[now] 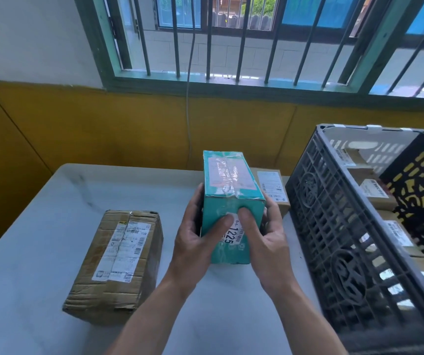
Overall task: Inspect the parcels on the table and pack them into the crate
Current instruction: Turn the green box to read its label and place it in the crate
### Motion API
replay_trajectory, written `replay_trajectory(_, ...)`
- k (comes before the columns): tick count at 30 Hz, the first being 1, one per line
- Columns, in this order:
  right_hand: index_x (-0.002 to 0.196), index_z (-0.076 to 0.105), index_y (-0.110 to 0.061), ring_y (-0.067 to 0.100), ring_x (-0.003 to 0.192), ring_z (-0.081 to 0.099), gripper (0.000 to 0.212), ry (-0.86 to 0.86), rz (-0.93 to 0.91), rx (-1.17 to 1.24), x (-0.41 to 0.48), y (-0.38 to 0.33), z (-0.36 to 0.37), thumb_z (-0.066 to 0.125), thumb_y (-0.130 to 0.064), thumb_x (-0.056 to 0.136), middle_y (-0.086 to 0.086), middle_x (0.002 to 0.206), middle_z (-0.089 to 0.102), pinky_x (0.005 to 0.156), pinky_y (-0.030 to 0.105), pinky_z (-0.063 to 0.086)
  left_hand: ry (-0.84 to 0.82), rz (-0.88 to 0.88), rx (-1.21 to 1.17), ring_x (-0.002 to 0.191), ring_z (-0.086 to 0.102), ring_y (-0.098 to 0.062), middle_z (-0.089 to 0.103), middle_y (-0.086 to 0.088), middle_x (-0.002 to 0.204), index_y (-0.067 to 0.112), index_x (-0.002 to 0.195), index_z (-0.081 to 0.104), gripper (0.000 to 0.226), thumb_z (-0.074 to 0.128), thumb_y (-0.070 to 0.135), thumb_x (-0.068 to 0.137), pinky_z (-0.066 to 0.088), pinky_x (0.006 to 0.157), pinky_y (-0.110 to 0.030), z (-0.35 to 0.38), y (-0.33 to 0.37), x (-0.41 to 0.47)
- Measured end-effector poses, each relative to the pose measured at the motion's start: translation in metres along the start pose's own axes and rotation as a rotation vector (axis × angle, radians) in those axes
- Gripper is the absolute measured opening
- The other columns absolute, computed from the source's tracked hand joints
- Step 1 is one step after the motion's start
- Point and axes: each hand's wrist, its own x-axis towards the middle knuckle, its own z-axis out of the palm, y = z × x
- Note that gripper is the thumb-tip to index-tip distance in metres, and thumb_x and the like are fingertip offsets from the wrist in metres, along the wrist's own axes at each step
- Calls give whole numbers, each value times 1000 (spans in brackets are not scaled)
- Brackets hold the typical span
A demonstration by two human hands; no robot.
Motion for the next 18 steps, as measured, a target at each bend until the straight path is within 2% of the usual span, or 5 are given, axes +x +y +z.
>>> replay_trajectory(5,130,51,-44,13,120,65,57,-41,-33,-37,3,0,1,74,-45,78,-10,125,69,89,33,59,51,1,34,122,65,-18,65,10,134,43,145,46,76,79,40,77,60,93,-44,3,8,6)
replay_trajectory(10,116,61,-51,7,110,69,43,47,-56,-21,7,-3,8,76,-50,75,-14,116,73,76,22,58,-13,19,37,120,66,-14,68,10,128,41,140,43,68,73,21,82,60,84,-28,-1,8,11)
replay_trajectory(12,119,62,-50,8,104,71,46,64,-50,-24,10,-5,8,74,-56,75,-13,113,73,75,25,59,-14,24,13,123,64,-15,67,6,132,40,140,45,69,72,16,82,59,86,-29,-1,6,10)
replay_trajectory(15,136,56,-44,17,116,68,58,22,-12,-24,14,-7,7,71,-52,80,-7,127,69,90,42,59,5,39,6,127,61,-14,65,8,136,41,145,45,69,73,23,84,57,98,-36,1,6,11)
replay_trajectory(18,147,47,-35,18,117,68,65,-13,10,-31,17,-8,8,69,-41,86,-8,126,70,90,40,60,45,65,1,129,60,-14,64,7,138,37,145,45,67,77,28,86,57,99,-36,7,9,14)
